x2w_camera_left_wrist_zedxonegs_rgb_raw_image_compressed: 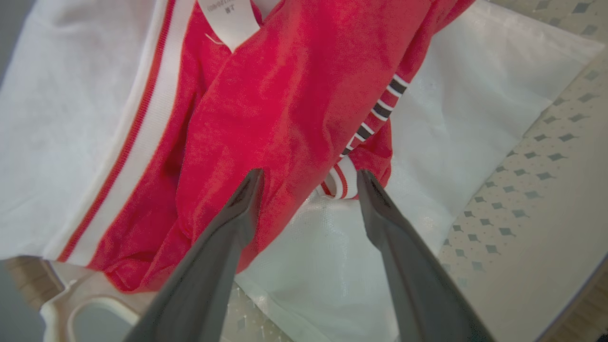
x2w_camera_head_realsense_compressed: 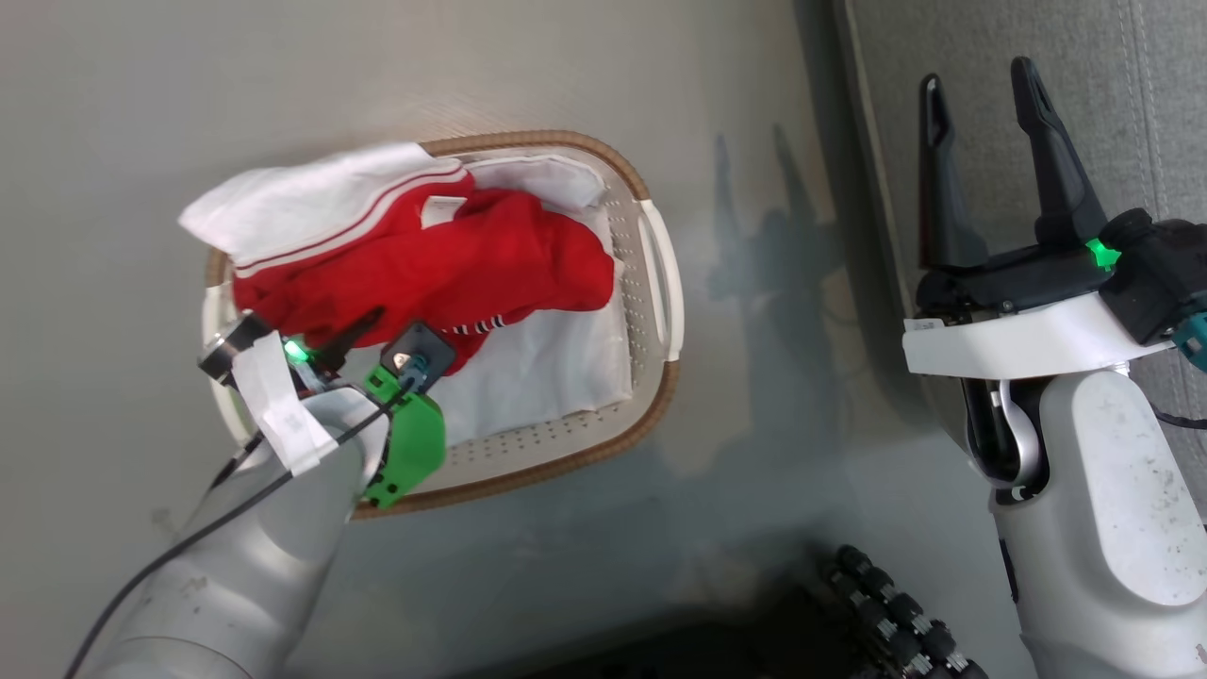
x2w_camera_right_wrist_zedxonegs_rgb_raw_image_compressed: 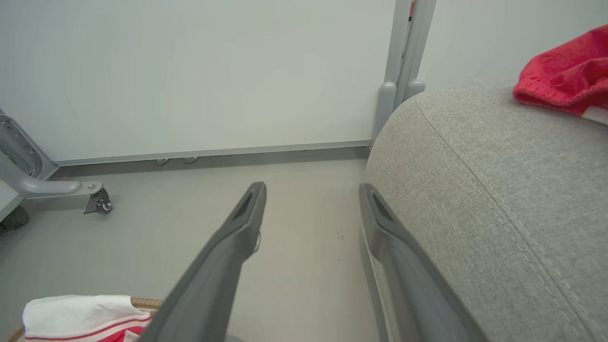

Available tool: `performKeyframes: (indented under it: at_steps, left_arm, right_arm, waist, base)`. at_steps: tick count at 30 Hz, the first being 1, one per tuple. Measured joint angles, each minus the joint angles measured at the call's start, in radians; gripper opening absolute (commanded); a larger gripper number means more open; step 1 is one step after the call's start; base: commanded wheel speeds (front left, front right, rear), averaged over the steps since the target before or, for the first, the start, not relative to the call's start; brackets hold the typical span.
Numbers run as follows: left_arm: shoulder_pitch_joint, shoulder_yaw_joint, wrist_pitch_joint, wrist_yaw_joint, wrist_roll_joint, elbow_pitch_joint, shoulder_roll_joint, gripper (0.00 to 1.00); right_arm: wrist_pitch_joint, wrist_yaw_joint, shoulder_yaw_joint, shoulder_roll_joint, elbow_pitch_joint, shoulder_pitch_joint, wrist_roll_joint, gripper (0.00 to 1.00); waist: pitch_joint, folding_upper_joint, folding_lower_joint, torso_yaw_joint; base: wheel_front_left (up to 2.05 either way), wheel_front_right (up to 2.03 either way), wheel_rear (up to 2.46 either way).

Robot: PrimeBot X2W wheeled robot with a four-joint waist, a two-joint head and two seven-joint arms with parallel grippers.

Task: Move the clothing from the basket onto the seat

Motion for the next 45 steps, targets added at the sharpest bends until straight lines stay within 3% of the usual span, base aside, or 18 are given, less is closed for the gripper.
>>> performKeyframes:
  at_steps: [10,11,13,14,24,35,41,45]
  left_arm:
    - [-0.063,0.012,0.008,0.035,-0.013,0.083,0.041,1.00]
    - [-0.065,0.012,0.008,0.035,-0.013,0.089,0.041,0.80]
    - [-0.067,0.012,0.003,0.035,-0.021,0.097,0.041,0.07]
    - [-0.068,0.012,-0.002,0.035,-0.023,0.099,0.040,0.00]
    - [-0.062,-0.019,-0.104,0.007,-0.048,0.091,-0.009,0.00]
    - [-0.002,-0.035,-0.160,-0.023,-0.155,-0.023,-0.063,0.00]
    - [0.060,-0.152,-0.164,-0.024,-0.291,-0.181,-0.077,0.00]
    - [0.072,-0.263,-0.164,-0.024,-0.439,-0.296,-0.039,0.00]
  right_arm:
    - [0.000,0.000,0.022,0.000,-0.011,-0.016,0.012,1.00]
    - [0.000,0.000,0.022,0.000,-0.011,-0.016,0.012,1.00]
    - [0.000,0.000,0.022,0.000,-0.011,-0.016,0.012,1.00]
    - [0.000,0.000,0.022,0.000,-0.011,-0.016,0.012,1.00]
    - [0.000,0.000,0.013,0.001,0.034,-0.003,-0.002,1.00]
    - [0.000,0.000,-0.025,0.002,0.147,0.069,-0.069,1.00]
    - [0.000,0.000,-0.049,0.002,0.206,0.137,-0.096,1.00]
    - [0.000,0.000,-0.049,0.001,0.235,0.182,-0.099,1.00]
  waist:
    - [0.071,-0.0001,-0.0001,-0.080]
    - [0.074,0.0000,-0.0001,-0.084]
    - [0.078,0.0000,-0.0001,-0.089]
    - [0.077,0.0000,0.0000,-0.090]
    - [0.014,0.0000,-0.0001,-0.064]
    - [-0.139,-0.0001,-0.0001,0.004]
    - [-0.256,0.0000,-0.0002,0.048]
    - [-0.346,0.0000,-0.0003,0.076]
  base:
    - [0.00,0.00,0.00]
    - [0.00,0.00,0.00]
    - [0.00,0.00,0.00]
    - [0.00,0.00,0.00]
    - [0.00,0.00,0.00]
    - [0.00,0.00,0.00]
    - [0.00,0.00,0.00]
    - [0.00,0.00,0.00]
